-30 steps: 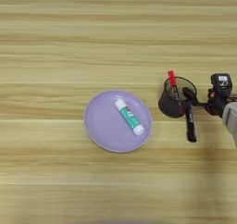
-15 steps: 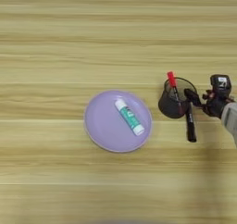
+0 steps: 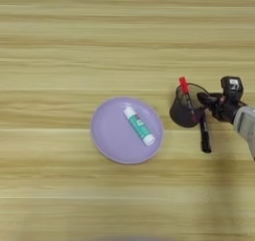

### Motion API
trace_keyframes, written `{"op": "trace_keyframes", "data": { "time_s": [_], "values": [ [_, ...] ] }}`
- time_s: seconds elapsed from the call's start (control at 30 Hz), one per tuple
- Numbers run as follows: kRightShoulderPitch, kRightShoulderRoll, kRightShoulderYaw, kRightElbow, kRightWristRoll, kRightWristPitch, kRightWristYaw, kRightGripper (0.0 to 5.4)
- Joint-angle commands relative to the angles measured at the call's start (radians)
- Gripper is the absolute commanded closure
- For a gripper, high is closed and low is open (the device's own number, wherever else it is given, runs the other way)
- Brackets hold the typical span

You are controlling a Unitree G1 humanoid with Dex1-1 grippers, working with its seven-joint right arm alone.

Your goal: Move the objects on the table

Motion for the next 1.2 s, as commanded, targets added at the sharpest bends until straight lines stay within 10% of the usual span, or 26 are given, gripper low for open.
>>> {"op": "trace_keyframes", "data": {
  "time_s": [0.03,0.23,1.2],
  "values": [
    [-0.061,-0.034,-0.008,-0.042,0.005,-0.02,-0.008,4.28],
    [-0.064,-0.038,-0.007,-0.015,-0.002,-0.028,-0.015,5.02],
    [0.068,-0.028,-0.003,-0.288,0.036,0.123,0.014,5.16]
  ]
}}
